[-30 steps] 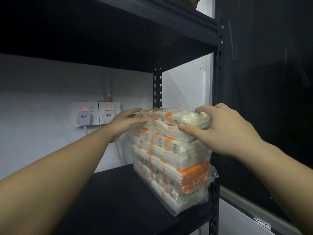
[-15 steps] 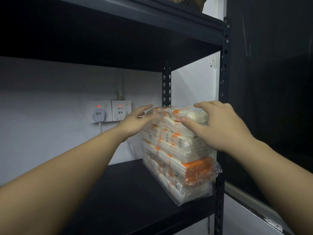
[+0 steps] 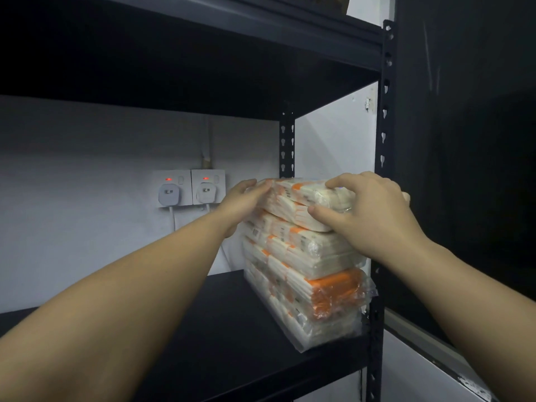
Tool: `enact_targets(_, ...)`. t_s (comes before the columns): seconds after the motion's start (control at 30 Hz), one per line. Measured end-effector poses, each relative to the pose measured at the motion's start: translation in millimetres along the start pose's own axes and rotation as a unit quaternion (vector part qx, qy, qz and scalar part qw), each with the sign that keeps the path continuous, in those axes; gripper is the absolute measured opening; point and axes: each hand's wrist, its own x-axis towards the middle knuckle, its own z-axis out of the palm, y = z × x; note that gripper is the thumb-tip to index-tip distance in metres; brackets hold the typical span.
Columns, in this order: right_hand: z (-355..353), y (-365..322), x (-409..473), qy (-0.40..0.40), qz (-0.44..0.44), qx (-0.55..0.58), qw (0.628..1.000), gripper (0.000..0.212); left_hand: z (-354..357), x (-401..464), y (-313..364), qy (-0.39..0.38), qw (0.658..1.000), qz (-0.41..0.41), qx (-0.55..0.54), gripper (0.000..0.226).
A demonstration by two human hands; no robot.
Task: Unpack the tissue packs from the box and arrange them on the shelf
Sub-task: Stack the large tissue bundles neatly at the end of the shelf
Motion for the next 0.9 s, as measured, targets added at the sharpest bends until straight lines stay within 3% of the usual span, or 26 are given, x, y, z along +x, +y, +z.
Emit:
enact_targets(0.33, 7.2, -4.0, 7.4, 0.004, -0.041, 0.013, 0.999, 0.048, -7.8, 0.8, -9.1, 0.032, 0.999, 0.009, -0.043, 0.075)
enact_targets(0.6, 8.6, -3.1, 0.0, -0.019, -0.046, -0.015, 0.999, 0.073, -9.0, -2.3, -16.5, 0.022, 0.999, 0.025, -0.016, 0.070)
enact_targets(0.9, 10.8, -3.9, -5.8, -0.007, -0.093, -0.030, 0.995, 0.087, -22.7, -22.9, -16.5, 0.035, 0.998, 0.040, 0.033, 0.073)
